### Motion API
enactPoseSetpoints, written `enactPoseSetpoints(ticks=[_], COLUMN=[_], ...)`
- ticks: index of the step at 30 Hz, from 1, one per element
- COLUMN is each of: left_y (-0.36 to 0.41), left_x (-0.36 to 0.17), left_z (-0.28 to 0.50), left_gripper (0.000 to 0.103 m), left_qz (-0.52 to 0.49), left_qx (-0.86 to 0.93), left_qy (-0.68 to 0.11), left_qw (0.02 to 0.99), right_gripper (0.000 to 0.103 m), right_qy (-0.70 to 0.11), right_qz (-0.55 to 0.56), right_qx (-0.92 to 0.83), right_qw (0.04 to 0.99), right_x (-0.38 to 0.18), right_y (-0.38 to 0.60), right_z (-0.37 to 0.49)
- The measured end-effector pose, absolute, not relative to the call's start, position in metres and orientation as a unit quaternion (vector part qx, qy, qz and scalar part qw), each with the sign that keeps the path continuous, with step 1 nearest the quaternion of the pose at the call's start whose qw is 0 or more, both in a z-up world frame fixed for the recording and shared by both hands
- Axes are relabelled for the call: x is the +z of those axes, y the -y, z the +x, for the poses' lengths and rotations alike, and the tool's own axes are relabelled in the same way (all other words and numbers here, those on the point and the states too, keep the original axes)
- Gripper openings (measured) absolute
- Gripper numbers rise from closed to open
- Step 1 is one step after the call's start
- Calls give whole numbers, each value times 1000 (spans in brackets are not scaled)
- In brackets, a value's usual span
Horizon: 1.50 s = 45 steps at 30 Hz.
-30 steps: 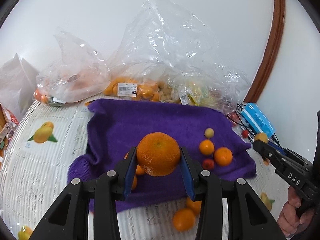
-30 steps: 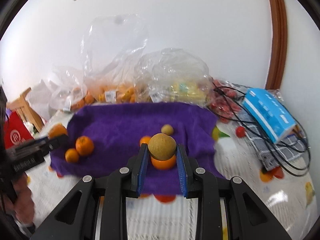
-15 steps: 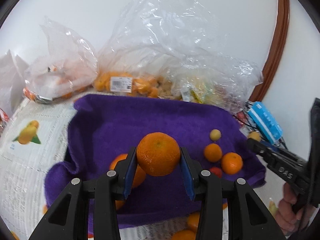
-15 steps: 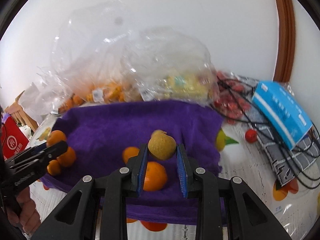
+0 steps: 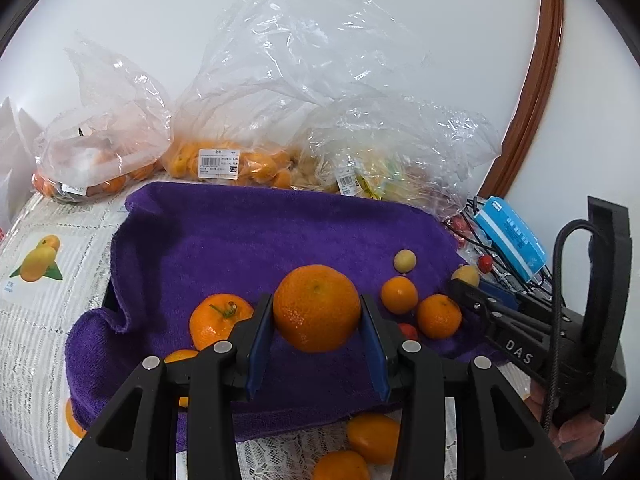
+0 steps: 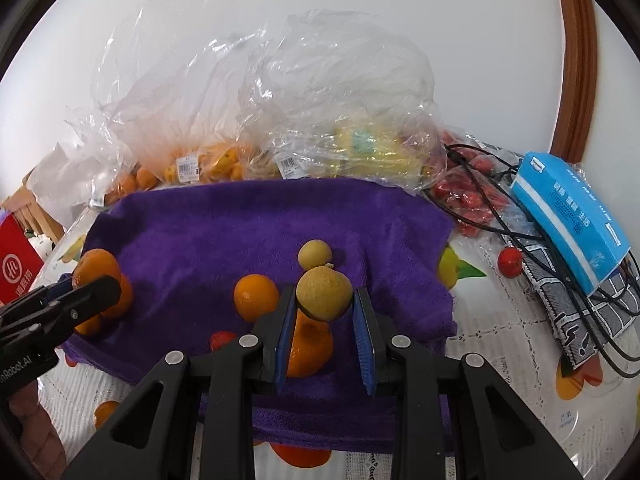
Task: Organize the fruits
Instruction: 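Lower the yellow fruit onto the towel and open the right tool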
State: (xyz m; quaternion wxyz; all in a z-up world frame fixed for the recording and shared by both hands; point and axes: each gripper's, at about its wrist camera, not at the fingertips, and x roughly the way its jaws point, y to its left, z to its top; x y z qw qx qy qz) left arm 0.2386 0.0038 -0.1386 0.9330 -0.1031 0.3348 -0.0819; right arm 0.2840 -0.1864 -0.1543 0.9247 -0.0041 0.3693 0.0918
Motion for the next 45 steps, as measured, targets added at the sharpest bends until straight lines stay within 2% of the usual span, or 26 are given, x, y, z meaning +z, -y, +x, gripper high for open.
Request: enactPoseSetpoints(ticks=[45], left_y=[-6], left_x=[-157], left_z=[255], left_gripper=[40], left_qz=[-124], left_qx=[-78], left_qy=[-381], left_qw=[913], right_gripper=[29], right_qy=[-373], right_qz=[6], right_qx=[96], right_qw=[923], right_x=[-160], right_y=[187], right_z=[287])
